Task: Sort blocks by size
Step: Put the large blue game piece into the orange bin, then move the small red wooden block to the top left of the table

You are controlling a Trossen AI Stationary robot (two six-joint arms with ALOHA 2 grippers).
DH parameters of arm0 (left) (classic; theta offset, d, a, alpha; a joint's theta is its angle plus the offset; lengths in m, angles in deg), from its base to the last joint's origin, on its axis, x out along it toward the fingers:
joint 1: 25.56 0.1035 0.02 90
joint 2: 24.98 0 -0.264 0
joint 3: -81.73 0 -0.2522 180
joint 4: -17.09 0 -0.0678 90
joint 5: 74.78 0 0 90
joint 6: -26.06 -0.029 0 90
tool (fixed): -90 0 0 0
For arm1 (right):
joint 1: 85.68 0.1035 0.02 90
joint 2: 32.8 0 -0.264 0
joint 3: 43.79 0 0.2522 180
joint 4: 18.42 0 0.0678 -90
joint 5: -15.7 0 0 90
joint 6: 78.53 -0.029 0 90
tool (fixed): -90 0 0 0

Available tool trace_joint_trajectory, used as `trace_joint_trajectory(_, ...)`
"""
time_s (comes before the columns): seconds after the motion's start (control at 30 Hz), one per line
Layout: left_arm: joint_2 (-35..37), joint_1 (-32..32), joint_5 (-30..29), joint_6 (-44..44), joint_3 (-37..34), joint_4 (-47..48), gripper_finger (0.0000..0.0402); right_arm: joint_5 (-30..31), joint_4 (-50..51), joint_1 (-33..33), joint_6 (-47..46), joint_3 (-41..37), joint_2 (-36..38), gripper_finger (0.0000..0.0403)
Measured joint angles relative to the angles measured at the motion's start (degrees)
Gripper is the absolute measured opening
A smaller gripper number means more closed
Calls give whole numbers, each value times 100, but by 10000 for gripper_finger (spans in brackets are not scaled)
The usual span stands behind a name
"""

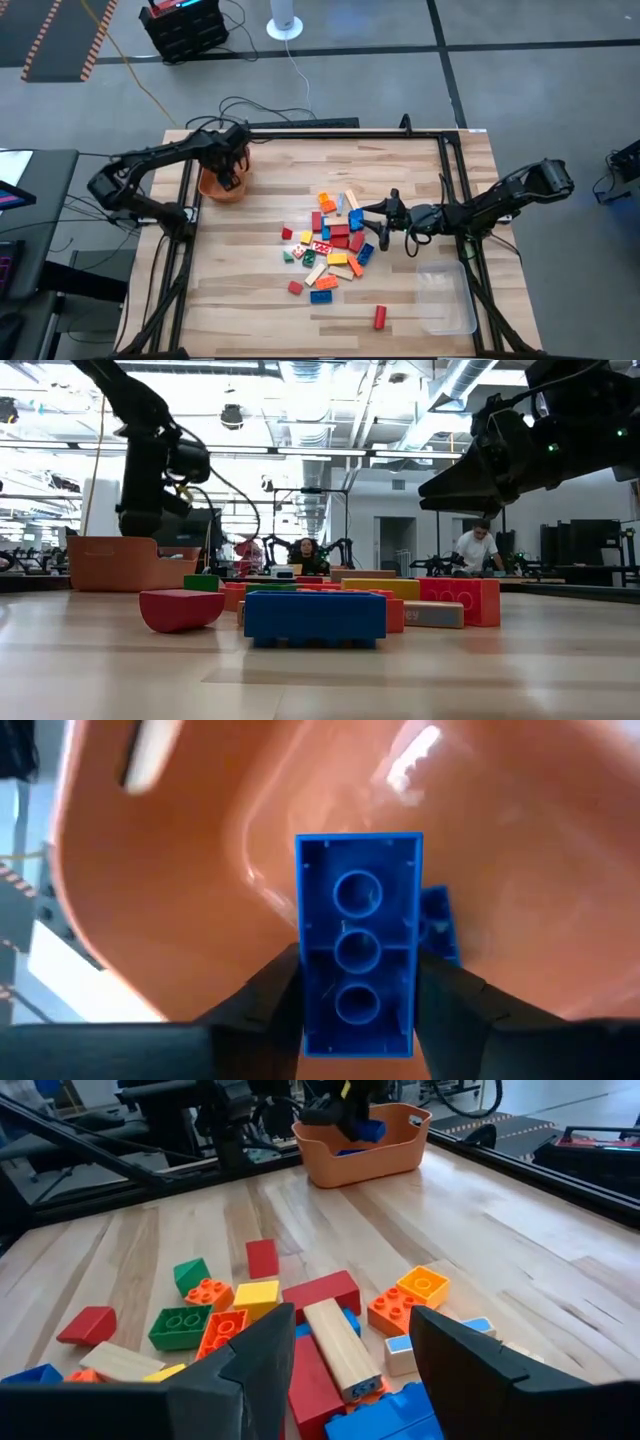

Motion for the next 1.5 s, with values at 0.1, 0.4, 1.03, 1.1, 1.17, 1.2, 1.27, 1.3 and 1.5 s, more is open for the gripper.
trace_joint_trajectory(0.1, -34, -47, 50, 75, -22, -32, 202, 0, -1, 10, -17, 0, 0, 227)
trace_joint_trajectory(0.4, -28, -990, 1082, 391, 862, -13, 276, 0, -39, 4, -21, 0, 0, 227)
trace_joint_trajectory(1.03, -235, -4962, 1456, 1046, 615, -1575, 256, 0, -63, 35, -35, 0, 0, 227)
trace_joint_trajectory(1.1, -460, -4985, 1442, 1065, 603, -1650, 256, 0, -81, 33, -35, 0, 0, 227)
trace_joint_trajectory(1.17, -700, -4998, 1425, 970, 601, -1776, 256, 0, -80, 34, -35, 0, 0, 227)
trace_joint_trajectory(1.2, -793, -4998, 1424, 933, 601, -1792, 256, 0, -80, 42, -39, 0, 0, 227)
trace_joint_trajectory(1.27, -935, -4998, 1425, 915, 601, -1820, 256, 0, -57, 62, -63, 0, 0, 227)
trace_joint_trajectory(1.3, -984, -4998, 1426, 914, 601, -1842, 256, 0, -56, 84, -61, 0, 0, 227)
trace_joint_trajectory(1.5, -1320, -5005, 1527, 926, 601, -1821, 256, 0, -58, 71, -62, 0, 0, 227)
